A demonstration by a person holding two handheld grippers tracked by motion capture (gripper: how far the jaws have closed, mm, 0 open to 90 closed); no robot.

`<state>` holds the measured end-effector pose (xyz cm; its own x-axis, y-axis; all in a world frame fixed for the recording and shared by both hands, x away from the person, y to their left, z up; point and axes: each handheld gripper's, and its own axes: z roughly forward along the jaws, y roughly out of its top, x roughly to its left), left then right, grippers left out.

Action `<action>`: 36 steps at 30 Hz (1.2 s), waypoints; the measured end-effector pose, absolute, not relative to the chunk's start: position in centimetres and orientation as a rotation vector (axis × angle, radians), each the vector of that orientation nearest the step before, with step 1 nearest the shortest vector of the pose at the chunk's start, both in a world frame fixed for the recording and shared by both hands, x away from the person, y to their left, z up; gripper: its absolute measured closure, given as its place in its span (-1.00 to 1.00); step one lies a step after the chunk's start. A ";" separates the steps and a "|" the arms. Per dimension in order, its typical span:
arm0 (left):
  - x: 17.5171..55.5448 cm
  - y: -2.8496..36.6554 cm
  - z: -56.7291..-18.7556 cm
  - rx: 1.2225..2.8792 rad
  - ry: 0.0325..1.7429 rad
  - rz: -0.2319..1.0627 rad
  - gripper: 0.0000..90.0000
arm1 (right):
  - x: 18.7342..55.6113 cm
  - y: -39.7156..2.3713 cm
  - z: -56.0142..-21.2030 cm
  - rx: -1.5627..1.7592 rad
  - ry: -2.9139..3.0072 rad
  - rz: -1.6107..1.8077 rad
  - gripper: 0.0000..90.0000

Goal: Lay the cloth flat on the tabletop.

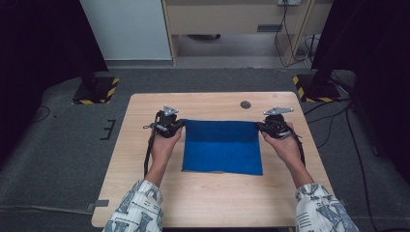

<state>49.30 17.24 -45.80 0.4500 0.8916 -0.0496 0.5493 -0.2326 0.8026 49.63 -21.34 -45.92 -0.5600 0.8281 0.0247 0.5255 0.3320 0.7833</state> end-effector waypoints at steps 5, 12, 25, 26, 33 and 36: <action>49.1 16.9 -45.7 1.912 1.197 0.545 0.90 | 49.8 -21.1 -45.7 1.191 2.223 1.087 0.95; 49.6 17.1 -46.2 1.924 1.230 0.547 0.90 | 50.2 -20.8 -45.9 1.204 2.221 1.061 0.95; 51.0 16.8 -47.7 1.944 1.278 0.542 0.90 | 51.8 -20.7 -47.4 1.253 2.235 1.051 0.94; 51.1 16.8 -47.7 1.945 1.280 0.544 0.90 | 51.9 -20.6 -47.5 1.257 2.238 1.045 0.93; 51.8 16.8 -47.4 1.948 1.282 0.541 0.90 | 52.7 -20.7 -48.0 1.302 2.227 1.040 0.94; 52.2 16.8 -47.6 1.928 1.287 0.544 0.90 | 53.3 -20.9 -48.3 1.322 2.223 1.045 0.94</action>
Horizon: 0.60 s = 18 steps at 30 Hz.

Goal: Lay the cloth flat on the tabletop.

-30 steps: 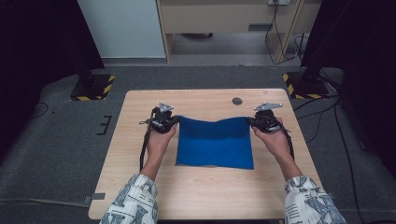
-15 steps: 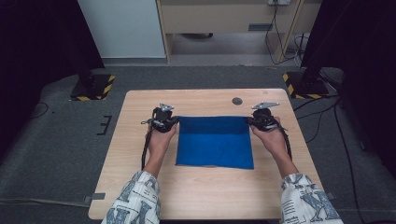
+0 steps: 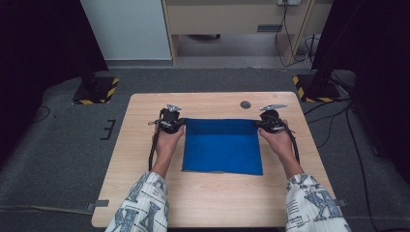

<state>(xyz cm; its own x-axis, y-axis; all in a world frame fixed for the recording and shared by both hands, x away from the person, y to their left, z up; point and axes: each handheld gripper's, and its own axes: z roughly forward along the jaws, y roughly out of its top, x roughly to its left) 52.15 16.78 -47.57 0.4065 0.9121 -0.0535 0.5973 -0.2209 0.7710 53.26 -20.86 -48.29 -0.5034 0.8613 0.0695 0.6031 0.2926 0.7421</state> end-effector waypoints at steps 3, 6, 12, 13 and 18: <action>52.6 16.8 -47.9 1.941 1.293 0.535 0.90 | 53.8 -20.8 -48.4 1.339 2.222 1.047 0.94; 53.0 17.0 -48.3 1.928 1.303 0.518 0.89 | 54.4 -20.6 -48.6 1.346 2.233 1.030 0.93; 53.8 17.5 -48.6 1.900 1.318 0.501 0.63 | 55.3 -20.5 -48.8 1.361 2.212 1.006 0.78; 53.9 17.6 -48.7 1.890 1.324 0.503 0.52 | 55.4 -20.6 -48.9 1.369 2.208 0.997 0.73; 54.3 17.9 -48.6 1.874 1.336 0.518 0.16 | 56.0 -21.0 -49.1 1.418 2.164 0.964 0.24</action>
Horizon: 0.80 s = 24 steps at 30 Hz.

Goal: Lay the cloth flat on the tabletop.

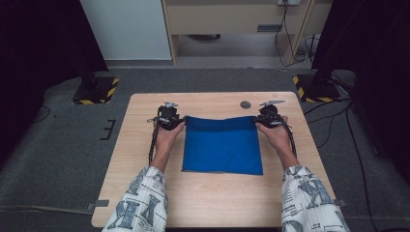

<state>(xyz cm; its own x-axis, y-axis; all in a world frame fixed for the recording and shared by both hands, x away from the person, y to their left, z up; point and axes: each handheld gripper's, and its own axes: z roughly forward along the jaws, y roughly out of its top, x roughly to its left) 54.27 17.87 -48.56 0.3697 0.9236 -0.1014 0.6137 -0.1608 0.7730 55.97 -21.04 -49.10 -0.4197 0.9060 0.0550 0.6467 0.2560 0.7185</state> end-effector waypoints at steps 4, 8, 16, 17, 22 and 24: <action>54.2 18.3 -48.4 1.872 1.336 0.534 0.09 | 56.3 -21.4 -49.2 1.455 2.155 0.955 -0.01; 54.3 18.7 -48.2 1.862 1.336 0.551 0.08 | 56.4 -21.8 -48.9 1.489 2.121 0.980 -0.04; 54.8 18.4 -49.2 1.870 1.338 0.536 -0.05 | 56.5 -22.3 -49.1 1.507 2.107 0.979 -0.01; 54.9 18.4 -49.3 1.872 1.343 0.536 -0.07 | 56.4 -22.3 -49.2 1.502 2.102 0.986 0.01; 54.8 18.4 -49.3 1.874 1.356 0.509 -0.17 | 55.8 -22.1 -49.7 1.480 2.138 0.985 0.01; 54.8 18.4 -49.3 1.880 1.354 0.503 -0.22 | 55.6 -22.0 -49.9 1.471 2.145 0.997 0.02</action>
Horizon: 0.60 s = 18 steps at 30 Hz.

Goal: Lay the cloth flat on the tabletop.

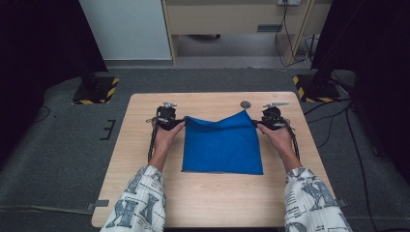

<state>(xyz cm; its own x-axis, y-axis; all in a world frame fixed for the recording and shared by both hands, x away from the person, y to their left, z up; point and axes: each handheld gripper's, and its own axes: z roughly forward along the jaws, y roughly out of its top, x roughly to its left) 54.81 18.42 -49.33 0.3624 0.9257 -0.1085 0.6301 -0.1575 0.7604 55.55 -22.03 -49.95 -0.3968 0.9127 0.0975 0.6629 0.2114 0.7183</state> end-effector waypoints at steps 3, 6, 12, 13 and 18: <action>54.8 18.5 -49.4 1.901 1.355 0.505 -0.29 | 55.1 -21.8 -50.3 1.471 2.153 0.996 0.03; 54.8 18.7 -49.7 1.946 1.354 0.499 -0.35 | 54.7 -21.5 -50.8 1.455 2.182 0.987 0.04; 54.6 19.3 -49.4 1.921 1.363 0.516 -0.37 | 54.1 -21.2 -52.1 1.443 2.206 0.946 0.08; 54.6 19.4 -49.2 1.911 1.361 0.515 -0.36 | 54.1 -21.1 -52.2 1.446 2.210 0.934 0.08; 54.6 20.1 -48.6 1.874 1.357 0.553 -0.34 | 54.3 -21.1 -52.5 1.442 2.217 0.874 0.11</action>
<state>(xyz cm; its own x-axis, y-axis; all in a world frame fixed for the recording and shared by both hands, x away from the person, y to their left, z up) 54.59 20.12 -48.63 0.3461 0.9349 -0.0790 0.6137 -0.1619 0.7728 54.26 -21.13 -52.54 -0.4179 0.9078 0.0370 0.6887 0.2899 0.6646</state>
